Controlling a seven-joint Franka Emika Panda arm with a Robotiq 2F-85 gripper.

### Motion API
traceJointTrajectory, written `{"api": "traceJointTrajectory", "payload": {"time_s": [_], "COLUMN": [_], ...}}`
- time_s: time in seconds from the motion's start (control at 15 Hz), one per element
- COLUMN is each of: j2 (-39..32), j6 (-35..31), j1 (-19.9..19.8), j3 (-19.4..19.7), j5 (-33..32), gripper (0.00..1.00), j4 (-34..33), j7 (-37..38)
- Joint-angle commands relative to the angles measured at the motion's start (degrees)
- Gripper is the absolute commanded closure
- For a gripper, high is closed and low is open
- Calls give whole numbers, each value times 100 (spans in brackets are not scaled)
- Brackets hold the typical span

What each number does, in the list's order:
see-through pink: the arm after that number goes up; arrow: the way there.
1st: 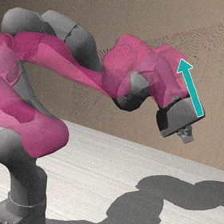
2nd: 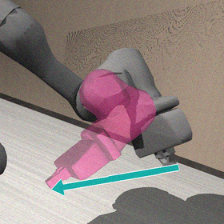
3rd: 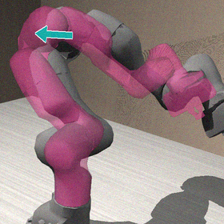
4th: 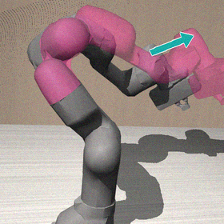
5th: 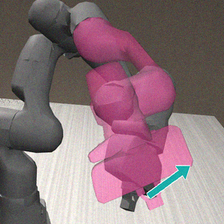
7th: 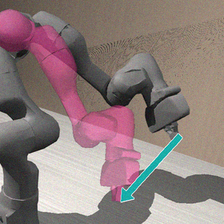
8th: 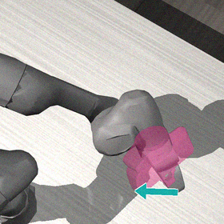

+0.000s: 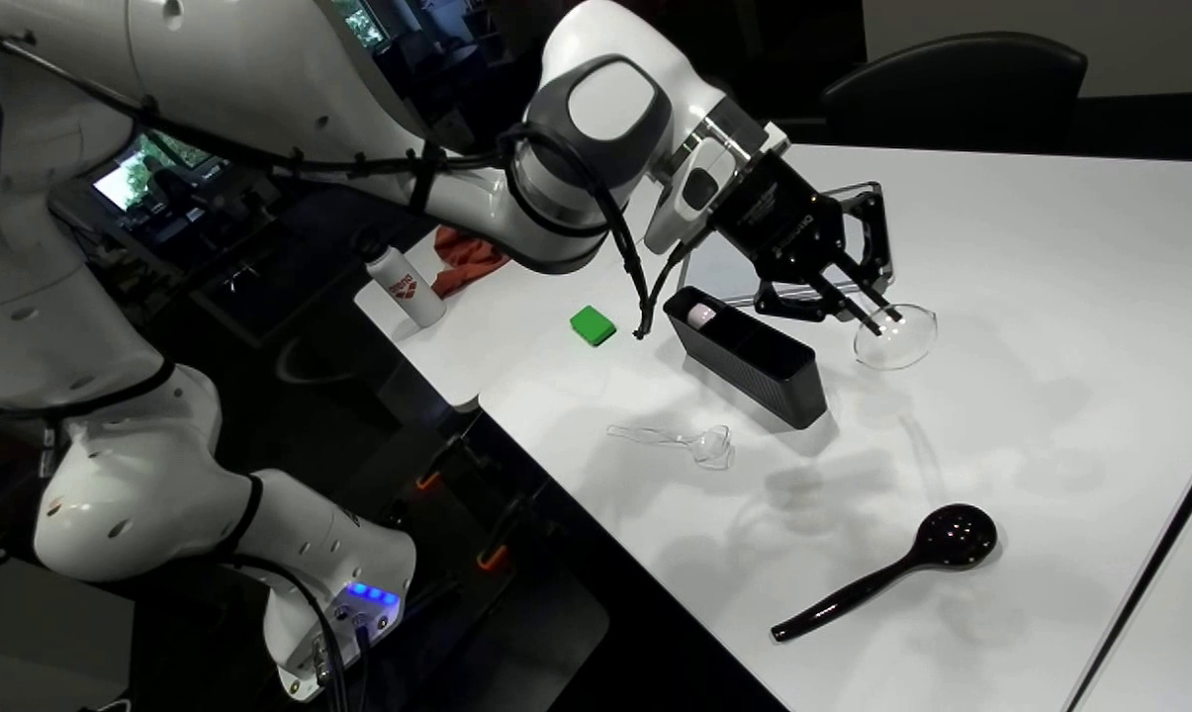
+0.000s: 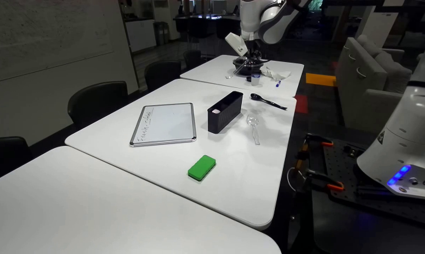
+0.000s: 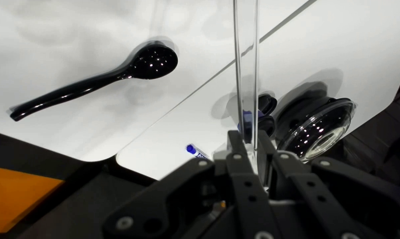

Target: Remove the transparent object from the black thing and put it on the table

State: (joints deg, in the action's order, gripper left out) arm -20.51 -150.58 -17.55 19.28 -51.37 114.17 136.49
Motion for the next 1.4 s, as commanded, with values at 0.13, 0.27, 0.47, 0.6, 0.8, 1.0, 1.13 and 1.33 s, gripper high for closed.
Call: {"api": "traceJointTrajectory", "payload": {"time_s": [0.13, 0.27, 0.47, 0.6, 0.8, 1.0, 1.13, 1.33], "j2": [-185, -514, -1145, -1583, -2224, -2789, -3090, -3444], "j6": [59, 74, 37, 53, 125, 319, 450, 595], "j1": [161, 67, -99, -147, -277, -363, -417, -554], "j3": [167, 99, 4, -2, -67, -68, -57, -129], "j5": [139, 659, 1916, 2836, 4002, 4790, 5114, 5470], "gripper": [97, 97, 97, 97, 97, 97, 97, 97], "j4": [-190, -498, -1060, -1473, -2138, -2755, -3087, -3519], "j7": [102, 118, -209, -486, -996, -1393, -1576, -1885]}}
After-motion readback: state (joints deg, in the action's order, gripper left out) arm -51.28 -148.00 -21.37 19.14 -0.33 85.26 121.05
